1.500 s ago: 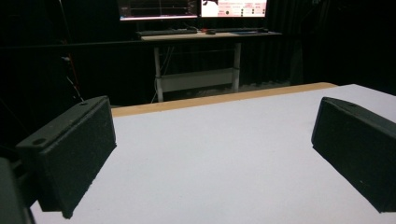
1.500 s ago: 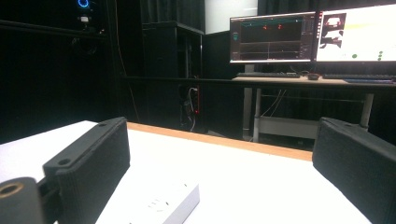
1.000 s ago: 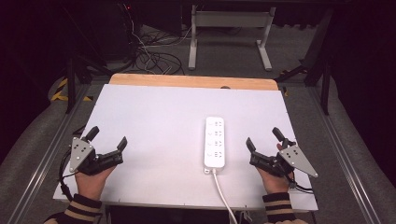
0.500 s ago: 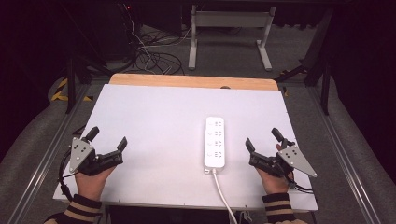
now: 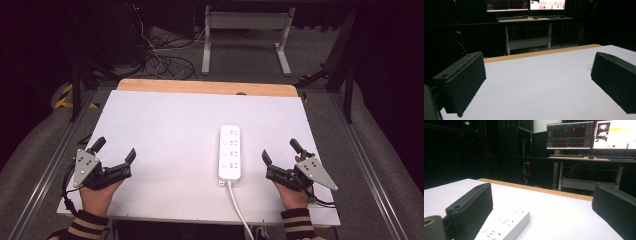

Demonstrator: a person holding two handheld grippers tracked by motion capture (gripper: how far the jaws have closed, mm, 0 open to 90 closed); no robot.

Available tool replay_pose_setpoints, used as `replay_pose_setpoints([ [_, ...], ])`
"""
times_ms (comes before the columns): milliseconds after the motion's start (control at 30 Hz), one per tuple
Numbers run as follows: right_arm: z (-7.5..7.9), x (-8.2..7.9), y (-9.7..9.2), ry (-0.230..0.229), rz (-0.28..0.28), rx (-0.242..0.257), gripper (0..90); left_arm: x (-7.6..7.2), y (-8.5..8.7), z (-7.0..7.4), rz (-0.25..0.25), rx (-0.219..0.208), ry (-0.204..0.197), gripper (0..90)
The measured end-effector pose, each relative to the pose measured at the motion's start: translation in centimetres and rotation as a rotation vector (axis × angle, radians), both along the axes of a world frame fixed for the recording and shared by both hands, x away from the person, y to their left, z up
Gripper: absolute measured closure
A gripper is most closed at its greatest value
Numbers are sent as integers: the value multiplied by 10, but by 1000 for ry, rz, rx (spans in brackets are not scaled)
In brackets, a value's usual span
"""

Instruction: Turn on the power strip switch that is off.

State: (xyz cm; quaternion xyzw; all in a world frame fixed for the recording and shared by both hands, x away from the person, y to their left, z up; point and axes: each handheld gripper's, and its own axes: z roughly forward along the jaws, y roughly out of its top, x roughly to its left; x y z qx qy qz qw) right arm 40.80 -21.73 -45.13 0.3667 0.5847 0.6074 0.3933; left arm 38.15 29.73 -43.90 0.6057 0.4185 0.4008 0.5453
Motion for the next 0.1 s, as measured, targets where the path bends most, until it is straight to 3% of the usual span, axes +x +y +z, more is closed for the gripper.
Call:
replay_pose_setpoints([
  [100,-1,3,0,4,-1,3,36,2,0,-1,1,-2,6,3],
])
